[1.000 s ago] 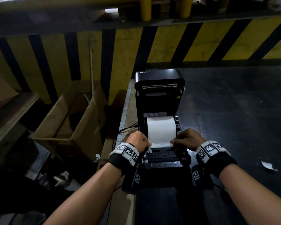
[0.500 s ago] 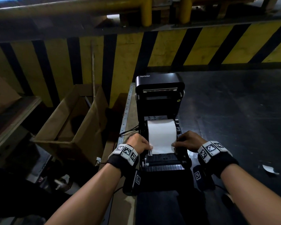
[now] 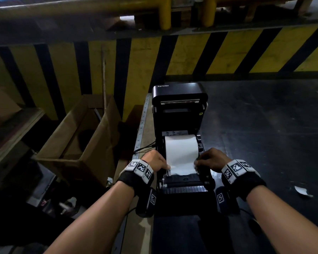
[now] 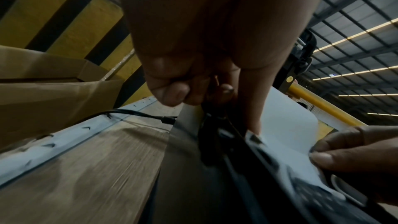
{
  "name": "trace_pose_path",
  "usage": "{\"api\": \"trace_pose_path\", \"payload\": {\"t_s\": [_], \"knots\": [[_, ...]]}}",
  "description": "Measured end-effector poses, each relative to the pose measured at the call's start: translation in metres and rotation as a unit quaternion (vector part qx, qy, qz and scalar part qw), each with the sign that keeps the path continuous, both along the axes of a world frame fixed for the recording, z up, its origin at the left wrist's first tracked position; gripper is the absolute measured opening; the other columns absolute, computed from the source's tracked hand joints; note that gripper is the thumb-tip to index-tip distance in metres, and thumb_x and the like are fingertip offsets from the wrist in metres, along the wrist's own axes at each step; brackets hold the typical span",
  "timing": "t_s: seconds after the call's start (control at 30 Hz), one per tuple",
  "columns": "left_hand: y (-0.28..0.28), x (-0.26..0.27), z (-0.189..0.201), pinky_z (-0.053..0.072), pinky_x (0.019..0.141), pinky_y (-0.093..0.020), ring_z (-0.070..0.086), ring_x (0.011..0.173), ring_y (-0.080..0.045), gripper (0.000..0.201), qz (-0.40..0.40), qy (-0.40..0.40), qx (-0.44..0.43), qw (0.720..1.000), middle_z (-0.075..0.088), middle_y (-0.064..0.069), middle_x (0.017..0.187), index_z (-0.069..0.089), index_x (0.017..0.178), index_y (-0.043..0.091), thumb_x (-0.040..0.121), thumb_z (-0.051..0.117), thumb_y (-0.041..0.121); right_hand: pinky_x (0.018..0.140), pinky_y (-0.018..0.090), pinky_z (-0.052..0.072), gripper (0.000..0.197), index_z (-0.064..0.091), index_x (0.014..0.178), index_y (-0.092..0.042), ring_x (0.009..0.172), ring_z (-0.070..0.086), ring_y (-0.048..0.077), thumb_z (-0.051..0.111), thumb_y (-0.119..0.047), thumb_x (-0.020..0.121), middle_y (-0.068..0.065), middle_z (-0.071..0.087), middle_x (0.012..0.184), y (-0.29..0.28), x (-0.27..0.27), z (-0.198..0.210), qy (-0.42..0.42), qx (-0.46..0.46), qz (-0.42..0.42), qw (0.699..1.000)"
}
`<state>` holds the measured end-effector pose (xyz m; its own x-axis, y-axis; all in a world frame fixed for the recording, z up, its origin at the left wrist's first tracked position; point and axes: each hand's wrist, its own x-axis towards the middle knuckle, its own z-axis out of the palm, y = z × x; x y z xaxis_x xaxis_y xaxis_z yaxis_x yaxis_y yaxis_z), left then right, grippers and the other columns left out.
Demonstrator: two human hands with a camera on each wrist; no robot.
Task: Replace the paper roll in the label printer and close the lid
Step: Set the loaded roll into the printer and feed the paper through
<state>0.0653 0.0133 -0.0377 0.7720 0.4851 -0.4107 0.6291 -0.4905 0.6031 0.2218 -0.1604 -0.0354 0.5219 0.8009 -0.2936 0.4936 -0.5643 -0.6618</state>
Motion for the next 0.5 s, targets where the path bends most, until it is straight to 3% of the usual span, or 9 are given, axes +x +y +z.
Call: {"api": "trace_pose_path", "payload": {"t_s": [0.1,0.23,0.3,0.5], "knots": [[0.000,0.003,0.005,0.034,0.043,-0.009,0.051,0.061,-0.009,0.027,-0.006,0.011,0.005,1.000,0.068,-0.012,0.085,0.075,0.091,0.004,0.076,0.075,0.026,0.047,-0.003,0.034,0.016,0.075,0.086,-0.010,0.063,0.055,0.001,0.068,-0.022,0.079,-0.001,0.065,0.076,0.001,-0.001,0.004,-0.014,-0.025,0.016,0.999],[-0.002,0.004,0.003,0.041,0.054,-0.017,0.057,0.074,-0.014,0.030,0.012,0.007,-0.006,1.000,0.066,-0.006,0.078,0.077,0.089,0.005,0.074,0.076,0.031,0.051,0.004,0.034,0.022,0.073,0.094,-0.009,0.080,0.054,0.011,0.066,-0.025,0.080,0.000,0.063,0.083,0.003,-0.001,0.006,-0.051,-0.061,0.040,0.996],[-0.004,0.004,-0.002,0.042,0.058,-0.023,0.058,0.074,-0.016,0.030,0.035,0.003,0.000,0.999,0.065,-0.005,0.075,0.077,0.087,0.007,0.073,0.076,0.034,0.060,0.017,0.039,0.023,0.073,0.096,-0.008,0.081,0.055,0.013,0.066,-0.025,0.080,0.002,0.063,0.084,0.005,0.001,0.007,-0.042,-0.082,0.046,0.995],[-0.007,0.004,-0.005,0.046,0.070,-0.025,0.062,0.085,-0.020,0.026,0.038,0.017,0.018,0.999,0.074,-0.011,0.098,0.076,0.088,0.009,0.074,0.076,0.031,0.063,0.023,0.042,0.023,0.073,0.089,-0.009,0.077,0.057,0.015,0.071,-0.028,0.076,0.001,0.063,0.078,0.011,0.006,0.013,-0.021,-0.121,0.047,0.991]]}}
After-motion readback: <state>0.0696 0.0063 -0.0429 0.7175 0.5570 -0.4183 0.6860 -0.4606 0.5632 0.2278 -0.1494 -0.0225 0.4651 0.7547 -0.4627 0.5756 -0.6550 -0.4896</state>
